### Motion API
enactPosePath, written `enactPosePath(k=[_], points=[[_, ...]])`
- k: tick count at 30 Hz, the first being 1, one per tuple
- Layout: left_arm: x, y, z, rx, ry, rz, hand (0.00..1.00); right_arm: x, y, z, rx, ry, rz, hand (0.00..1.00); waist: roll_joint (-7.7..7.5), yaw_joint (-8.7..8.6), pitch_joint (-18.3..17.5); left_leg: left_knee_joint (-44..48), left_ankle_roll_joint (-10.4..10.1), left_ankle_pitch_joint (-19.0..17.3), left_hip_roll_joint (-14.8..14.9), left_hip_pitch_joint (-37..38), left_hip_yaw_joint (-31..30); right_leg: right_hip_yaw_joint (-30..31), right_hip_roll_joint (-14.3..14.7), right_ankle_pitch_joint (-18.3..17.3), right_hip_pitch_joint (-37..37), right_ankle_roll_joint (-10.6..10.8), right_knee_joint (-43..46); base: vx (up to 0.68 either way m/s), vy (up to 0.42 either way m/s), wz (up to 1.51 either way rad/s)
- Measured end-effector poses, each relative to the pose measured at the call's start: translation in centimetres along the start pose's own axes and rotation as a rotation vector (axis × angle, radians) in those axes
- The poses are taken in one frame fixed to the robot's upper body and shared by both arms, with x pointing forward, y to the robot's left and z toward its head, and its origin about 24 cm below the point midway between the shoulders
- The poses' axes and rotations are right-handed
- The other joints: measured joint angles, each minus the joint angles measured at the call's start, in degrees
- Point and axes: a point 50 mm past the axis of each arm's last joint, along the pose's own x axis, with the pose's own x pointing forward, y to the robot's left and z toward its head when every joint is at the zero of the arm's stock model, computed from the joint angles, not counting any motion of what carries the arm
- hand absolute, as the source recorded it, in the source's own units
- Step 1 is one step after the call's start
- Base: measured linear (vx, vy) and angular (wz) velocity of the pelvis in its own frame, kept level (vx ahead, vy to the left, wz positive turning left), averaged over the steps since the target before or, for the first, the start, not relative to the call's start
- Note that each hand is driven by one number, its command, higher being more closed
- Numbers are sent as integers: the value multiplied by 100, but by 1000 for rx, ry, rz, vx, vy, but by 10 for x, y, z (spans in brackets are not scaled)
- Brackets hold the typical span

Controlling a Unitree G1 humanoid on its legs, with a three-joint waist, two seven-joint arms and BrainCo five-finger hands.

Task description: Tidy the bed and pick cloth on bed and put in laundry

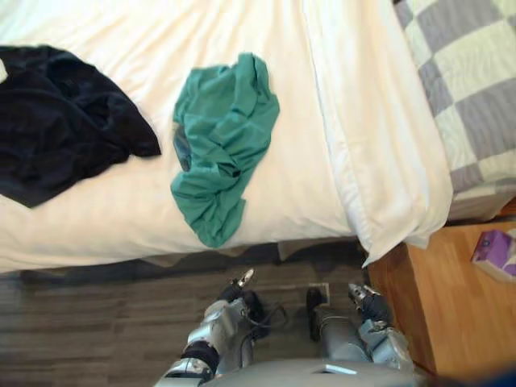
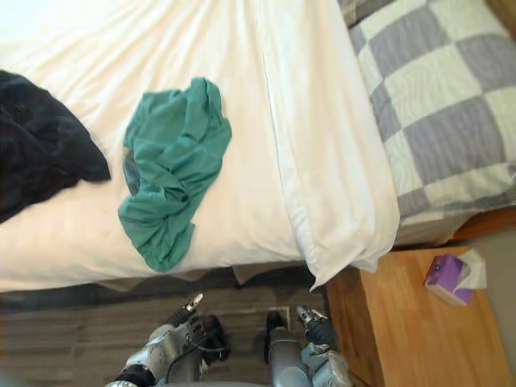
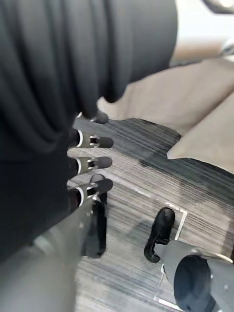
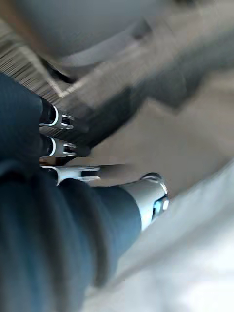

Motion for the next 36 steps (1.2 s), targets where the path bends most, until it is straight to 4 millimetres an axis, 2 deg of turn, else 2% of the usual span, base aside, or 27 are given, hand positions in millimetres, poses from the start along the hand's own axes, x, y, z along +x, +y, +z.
enactPosePath(k=[2, 7, 11, 15, 19, 20, 22, 23, 24, 25, 26, 27, 28, 29, 30, 31, 32, 33, 34, 35, 36], points=[[-2, 9, -8, 31, 21, 5, 0, -2, -3, -9, -103, 66, 26, 0, 28, -17, -92, -316, -93, 164, -66, 206, -124, -172, -8, 111, 240, 41, -239, 73, -25, 36], [-5, 24, -17, 142, 43, 13, 0, 0, -4, -11, -160, 109, 49, 0, 70, -57, -180, -948, -135, 448, -236, 746, -319, -390, -36, 213, 825, 2, -703, 30, 1, 19], [-7, 28, -24, 243, 65, 15, 0, 0, -6, -11, -186, 117, 64, 0, 152, -88, -266, -1283, -46, 609, -354, 908, -431, -487, -77, 282, 1012, 5, -962, -21, 36, 13], [-8, 36, -24, 395, 75, 52, 0, 1, -3, -10, -235, 128, 95, 0, 150, -104, -266, -1574, 4, 744, -430, 1160, -431, -495, -82, 355, 1189, 10, -1138, -36, 38, -2], [-10, 45, -27, 420, 99, 95, 0, 1, -3, -13, -230, 151, 90, 0, 125, -128, -306, -1772, 50, 799, -497, 1354, -432, -492, -105, 348, 1291, 20, -1205, -11, 42, -3], [-10, 47, -27, 419, 106, 105, 0, 1, -3, -14, -229, 159, 90, 0, 106, -128, -312, -1751, 53, 763, -524, 1352, -427, -478, -130, 308, 1281, 42, -1189, 9, 56, -3], [-11, 52, -25, 419, 112, 133, 0, 2, -2, -13, -232, 162, 101, 0, 56, -145, -285, -1004, 54, 270, -485, 1031, -407, -419, -225, 39, 1102, 88, -799, 20, 36, -4], [-12, 56, -25, 390, 109, 167, 0, 3, -4, -10, -235, 155, 108, 0, 93, -167, -231, -103, 67, -229, -341, 659, -390, -375, -262, -195, 912, 94, -323, 22, 4, -7], [-12, 58, -24, 355, 108, 190, 0, 4, -5, -6, -235, 145, 106, 0, 136, -185, -164, 357, 118, -433, -242, 497, -390, -369, -262, -295, 829, 75, -37, 29, 36, -11], [-12, 61, -21, 310, 93, 235, 0, 7, -8, 1, -240, 130, 96, 0, 216, -207, -29, 1123, 174, -774, -76, 233, -357, -351, -303, -575, 597, 107, 590, 4, 72, -11], [-12, 63, -16, 270, 72, 272, 0, 8, -12, 7, -236, 114, 82, 0, 209, -185, 75, 1609, 202, -922, -29, -1, -286, -338, -432, -846, 250, 155, 1257, -8, 82, -10], [-13, 65, -13, 243, 57, 289, 0, 8, -12, 9, -231, 106, 79, 0, 198, -167, 118, 1770, 196, -931, -49, -104, -240, -337, -535, -945, 53, 176, 1564, -24, 44, -4], [-13, 69, -9, 172, 29, 314, 0, 11, -13, 16, -216, 75, 65, 0, 65, -175, 224, 1979, 185, -936, -107, -257, -207, -350, -704, -1064, -249, 149, 2018, 0, 0, 0], [-14, 74, -4, 105, 4, 337, 0, 12, -16, 23, -189, 48, 41, 0, -9, -165, 318, 2297, 10, -958, -178, -466, -170, -287, -870, -1217, -461, 77, 2236, -22, -21, 4], [-15, 76, 0, 60, -14, 342, 0, 14, -17, 27, -180, 40, 31, 0, -162, -184, 385, 2543, -53, -1013, -194, -642, -167, -155, -1001, -1353, -535, 61, 2281, -27, -44, -20], [-15, 77, 4, -5, -41, 339, 0, 15, -21, 32, -167, 27, 0, 0, -119, -98, 476, 3026, 186, -1249, 234, -827, -138, 27, -1035, -1379, -775, 37, 2533, -2, -39, -36], [-16, 80, 6, -40, -57, 342, 0, 13, -30, 36, -150, 5, -44, 0, -131, -88, 586, 3168, -11, -1269, 834, -806, -310, 213, -1074, -1423, -912, 60, 2771, 8, -25, -40], [-16, 82, 6, -53, -62, 343, 0, 11, -37, 37, -147, -3, -69, 0, -127, -111, 584, 3053, -106, -1217, 1066, -767, -440, 311, -1151, -1474, -969, 115, 2870, 39, 85, -15], [-17, 84, 5, -64, -73, 334, 0, 5, -48, 35, -142, -1, -121, 0, -133, -137, 588, 2632, -314, -1071, 1452, -638, -705, 498, -1362, -1600, -1052, 286, 3070, 37, 227, 3], [-18, 87, 2, -69, -83, 330, 0, -2, -63, 35, -146, -3, -186, 0, -130, -175, 582, 2155, -439, -888, 1768, -487, -910, 671, -1600, -1755, -1126, 475, 3255, 20, 385, 0], [-21, 93, -1, -88, -90, 343, 0, -7, -74, 38, -142, -15, -234, 0, -100, -195, 566, 1930, -440, -763, 1992, -418, -970, 822, -1764, -1855, -1199, 657, 3367, -3, 403, -4]])
